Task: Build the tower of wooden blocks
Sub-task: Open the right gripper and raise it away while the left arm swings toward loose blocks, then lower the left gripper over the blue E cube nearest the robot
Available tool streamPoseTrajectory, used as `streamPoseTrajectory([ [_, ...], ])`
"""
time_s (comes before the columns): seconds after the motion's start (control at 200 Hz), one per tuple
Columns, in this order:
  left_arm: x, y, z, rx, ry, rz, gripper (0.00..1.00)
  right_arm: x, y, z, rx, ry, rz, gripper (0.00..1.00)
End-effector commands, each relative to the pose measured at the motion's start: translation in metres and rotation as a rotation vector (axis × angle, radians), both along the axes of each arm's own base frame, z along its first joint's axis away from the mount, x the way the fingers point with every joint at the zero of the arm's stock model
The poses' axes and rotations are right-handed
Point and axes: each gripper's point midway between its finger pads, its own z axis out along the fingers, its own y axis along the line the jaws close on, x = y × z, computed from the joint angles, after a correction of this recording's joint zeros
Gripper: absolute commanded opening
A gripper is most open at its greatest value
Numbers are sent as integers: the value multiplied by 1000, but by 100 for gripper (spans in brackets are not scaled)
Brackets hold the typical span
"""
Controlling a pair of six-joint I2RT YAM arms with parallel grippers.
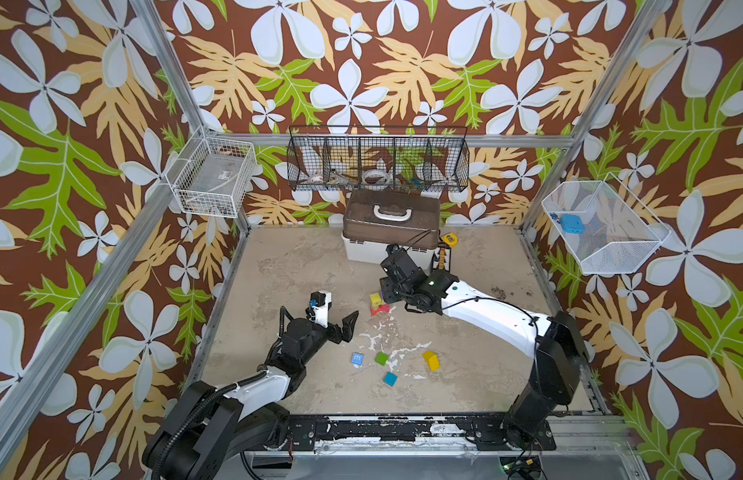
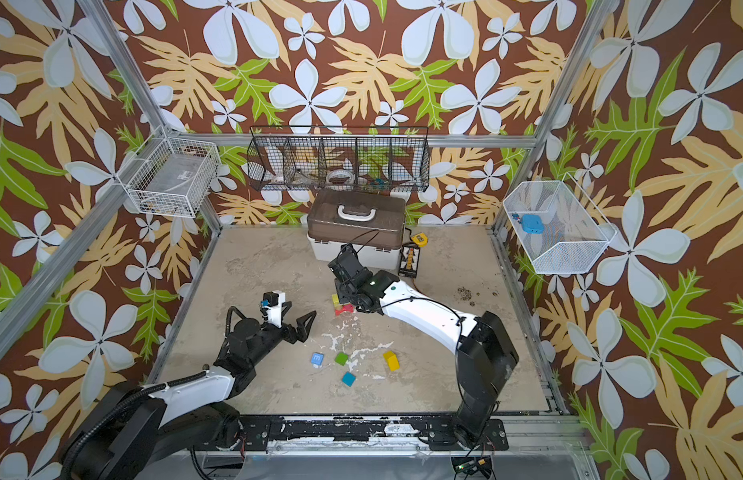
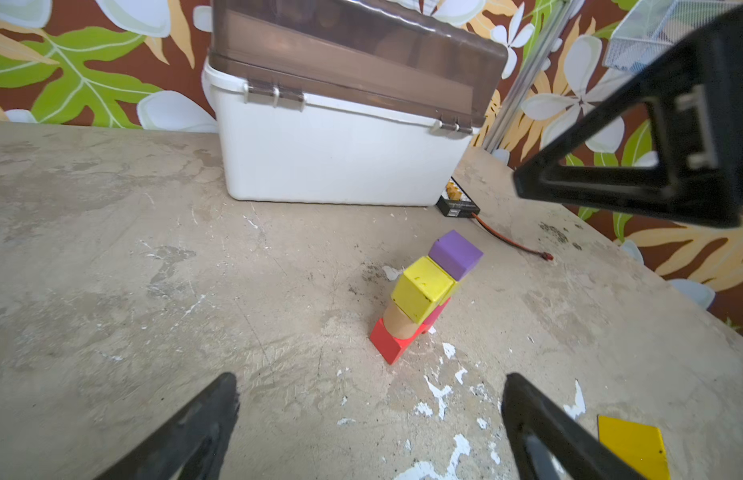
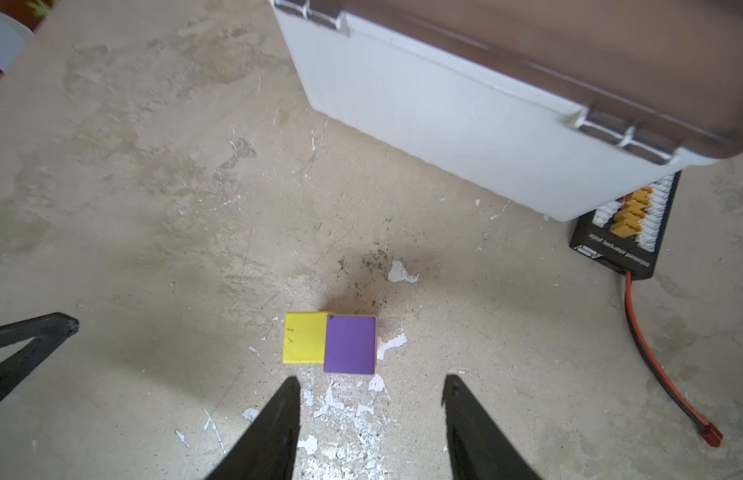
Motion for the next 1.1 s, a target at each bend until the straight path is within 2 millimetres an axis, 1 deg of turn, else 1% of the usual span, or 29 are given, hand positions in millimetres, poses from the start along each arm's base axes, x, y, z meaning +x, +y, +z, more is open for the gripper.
streamPoseTrajectory([
  [0.0,-7,8,-4,-123,63,55,100,0,-15,23,46,-92,-52,60],
  [0.07,-11,23,-2,-234,71,135,100,-6,-30,33,66,-142,-80,64],
  [0.115,-13,36,-10,-308,120,223,100,-8,-39,39,89,-169,-95,66],
  [0.13,-13,40,-15,-316,142,247,100,-8,-42,42,103,-180,-99,67],
  [0.16,-14,42,-21,-306,172,264,100,-8,-48,42,119,-187,-106,68],
  [0.175,-14,42,-22,-296,181,264,100,-9,-51,46,136,-198,-109,68],
  [0.27,-16,35,-29,-255,265,238,100,-7,-74,53,190,-231,-144,70],
  [0.34,-20,26,-30,-237,315,189,99,-5,-98,51,193,-236,-186,70],
  [0.415,-31,18,-33,-224,354,146,97,-2,-127,45,196,-233,-238,69],
  [0.455,-37,19,-37,-194,366,162,95,-2,-145,38,205,-231,-269,69],
  [0.51,-44,23,-40,-153,369,200,94,-3,-169,29,220,-241,-312,72],
  [0.525,-46,23,-40,-146,369,205,93,-3,-177,29,226,-252,-327,73],
  [0.565,-52,23,-40,-138,374,210,92,-4,-198,22,220,-266,-378,75],
  [0.636,-60,17,-41,-145,400,189,88,-8,-234,9,194,-281,-483,79],
  [0.676,-64,11,-41,-145,419,170,85,-10,-249,3,187,-286,-534,80],
  [0.721,-68,4,-41,-119,439,155,83,-11,-258,-2,186,-291,-562,81],
  [0.786,-77,-5,-41,-40,460,145,83,-12,-263,-9,166,-293,-584,80],
  [0.886,-94,-16,-49,81,485,128,83,-17,-278,-25,117,-287,-661,80],
  [0.941,-102,-18,-57,120,496,125,83,-19,-286,-35,92,-295,-699,80],
  [0.986,-108,-19,-64,134,508,118,81,-23,-295,-43,66,-300,-748,80],
  [1.016,-110,-19,-70,143,519,115,79,-25,-302,-48,60,-301,-786,82],
  [1.056,-113,-17,-76,155,533,113,76,-24,-302,-49,74,-293,-786,80],
  [1.096,-114,-18,-79,168,543,110,74,-24,-300,-49,78,-294,-774,80],
])
